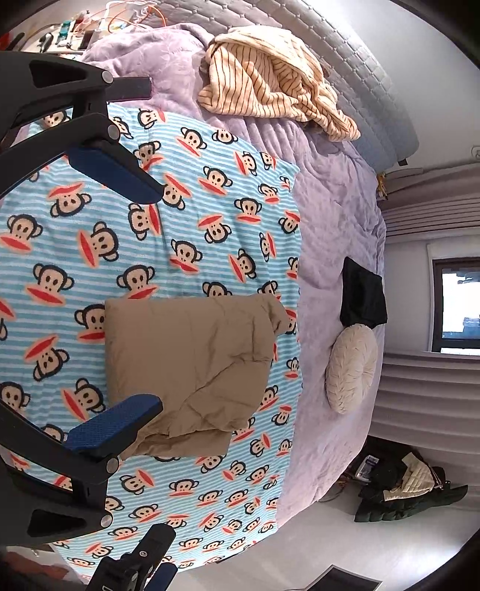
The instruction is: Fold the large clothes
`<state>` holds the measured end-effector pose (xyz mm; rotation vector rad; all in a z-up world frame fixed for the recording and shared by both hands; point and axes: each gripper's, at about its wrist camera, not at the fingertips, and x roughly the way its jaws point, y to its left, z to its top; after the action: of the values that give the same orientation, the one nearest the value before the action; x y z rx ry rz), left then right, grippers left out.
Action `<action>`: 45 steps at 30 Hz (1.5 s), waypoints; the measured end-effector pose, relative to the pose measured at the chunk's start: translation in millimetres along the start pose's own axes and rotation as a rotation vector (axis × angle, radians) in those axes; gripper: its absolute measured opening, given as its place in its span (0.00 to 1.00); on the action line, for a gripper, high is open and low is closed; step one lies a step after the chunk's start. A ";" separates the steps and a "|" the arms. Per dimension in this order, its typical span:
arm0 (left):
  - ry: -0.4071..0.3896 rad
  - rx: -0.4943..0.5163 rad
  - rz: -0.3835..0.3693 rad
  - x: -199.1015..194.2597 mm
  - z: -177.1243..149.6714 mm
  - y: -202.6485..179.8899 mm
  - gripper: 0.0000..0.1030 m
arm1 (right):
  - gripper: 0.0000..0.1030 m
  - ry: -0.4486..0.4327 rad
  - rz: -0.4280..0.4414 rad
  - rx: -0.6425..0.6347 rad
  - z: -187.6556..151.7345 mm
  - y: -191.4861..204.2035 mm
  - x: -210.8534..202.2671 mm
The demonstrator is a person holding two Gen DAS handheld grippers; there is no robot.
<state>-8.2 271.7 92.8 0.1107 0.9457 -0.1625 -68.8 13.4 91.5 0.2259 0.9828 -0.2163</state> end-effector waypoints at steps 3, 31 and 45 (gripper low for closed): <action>0.001 -0.001 0.001 -1.2 0.3 0.2 1.00 | 1.00 0.001 0.000 0.001 0.3 0.0 -0.3; -0.001 -0.004 0.003 -2.3 0.6 0.2 1.00 | 1.00 0.000 -0.002 0.001 -1.7 1.4 -1.4; -0.001 -0.005 0.003 -3.2 1.1 1.2 1.00 | 1.00 -0.001 -0.003 0.004 -2.5 2.7 -2.2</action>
<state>-8.9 272.9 96.1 0.1071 0.9453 -0.1572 -71.2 16.9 92.3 0.2277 0.9819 -0.2215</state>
